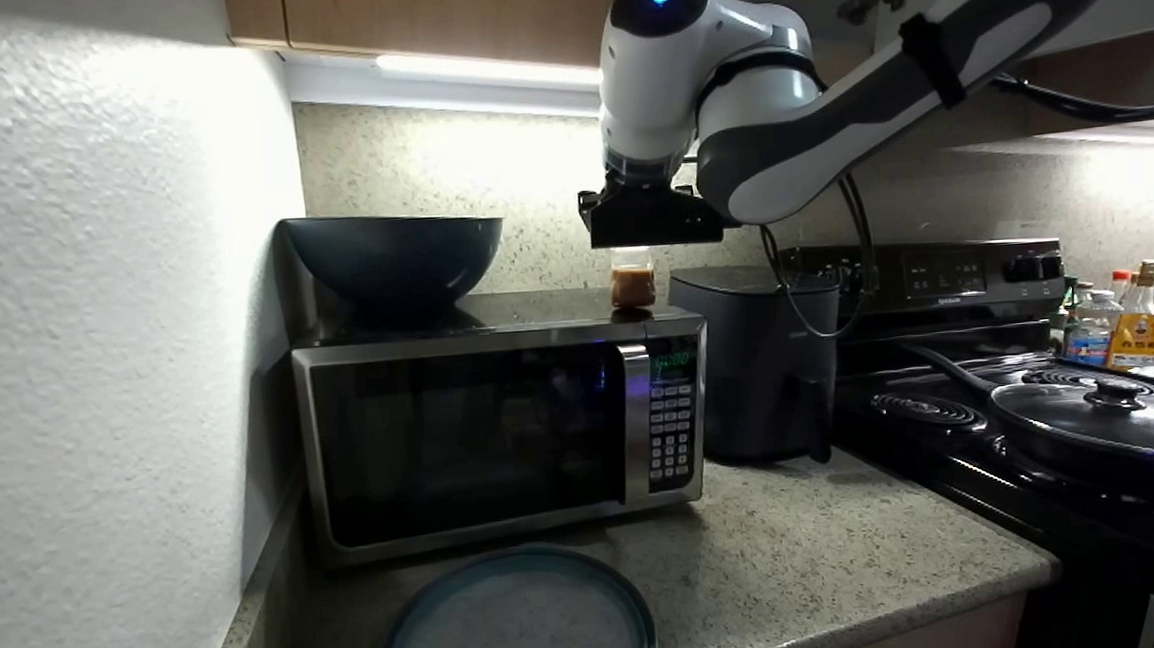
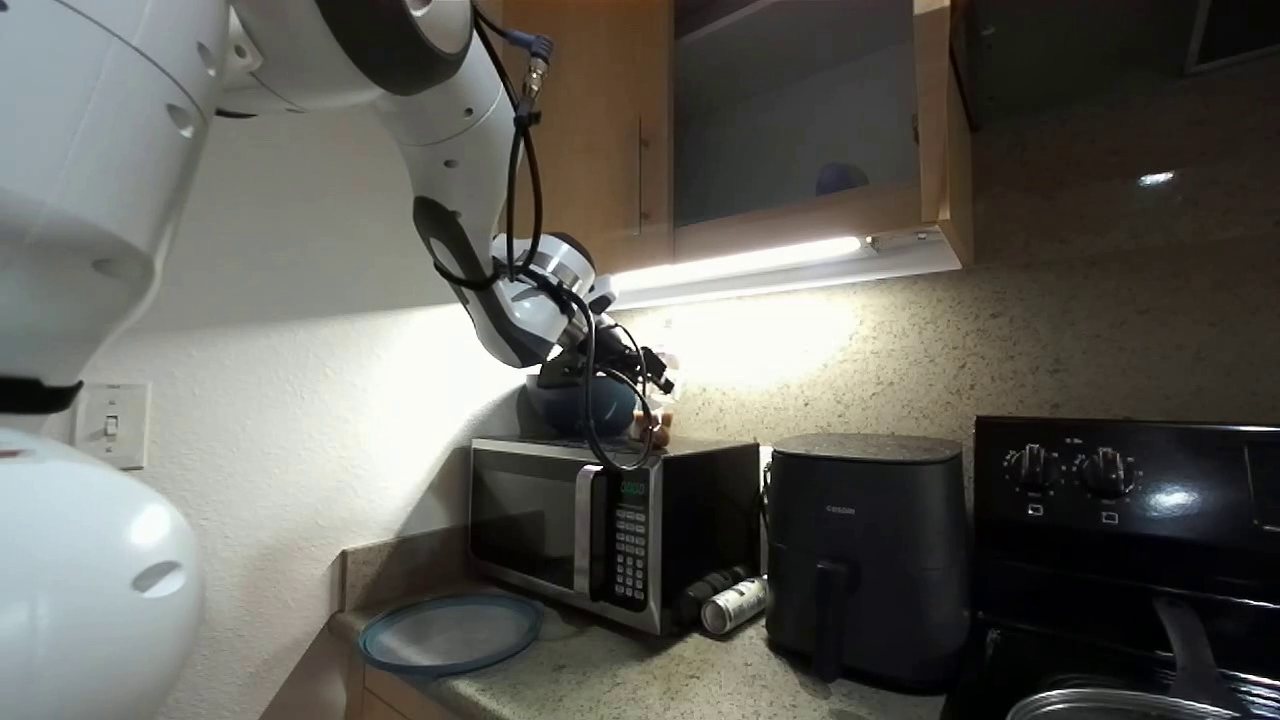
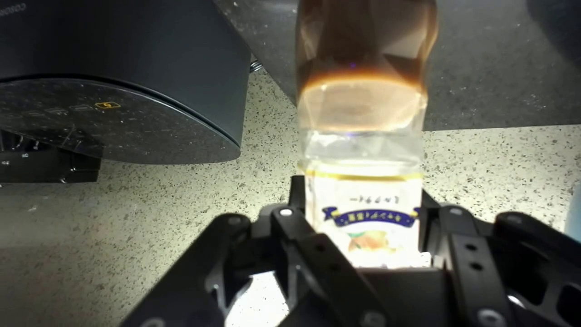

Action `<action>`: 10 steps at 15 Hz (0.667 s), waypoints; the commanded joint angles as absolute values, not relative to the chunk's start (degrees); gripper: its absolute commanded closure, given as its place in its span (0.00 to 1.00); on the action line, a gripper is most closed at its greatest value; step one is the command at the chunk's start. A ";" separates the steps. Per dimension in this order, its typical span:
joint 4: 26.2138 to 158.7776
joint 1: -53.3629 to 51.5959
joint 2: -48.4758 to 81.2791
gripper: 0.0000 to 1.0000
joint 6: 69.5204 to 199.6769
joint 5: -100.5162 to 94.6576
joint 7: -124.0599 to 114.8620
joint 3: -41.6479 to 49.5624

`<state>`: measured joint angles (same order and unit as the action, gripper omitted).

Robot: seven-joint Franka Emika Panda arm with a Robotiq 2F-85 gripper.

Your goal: Put the bottle in the cupboard on the microwave

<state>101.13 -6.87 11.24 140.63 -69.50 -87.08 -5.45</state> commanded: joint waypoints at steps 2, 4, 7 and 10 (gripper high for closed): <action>99.01 -8.66 12.79 0.24 137.41 -71.51 -87.10 -5.03; 98.91 -8.81 12.66 0.18 137.19 -70.53 -86.40 -5.15; 99.11 -8.84 12.35 0.00 137.31 -69.72 -86.20 -5.17; 99.21 -8.61 12.14 0.00 137.53 -68.45 -85.34 -5.28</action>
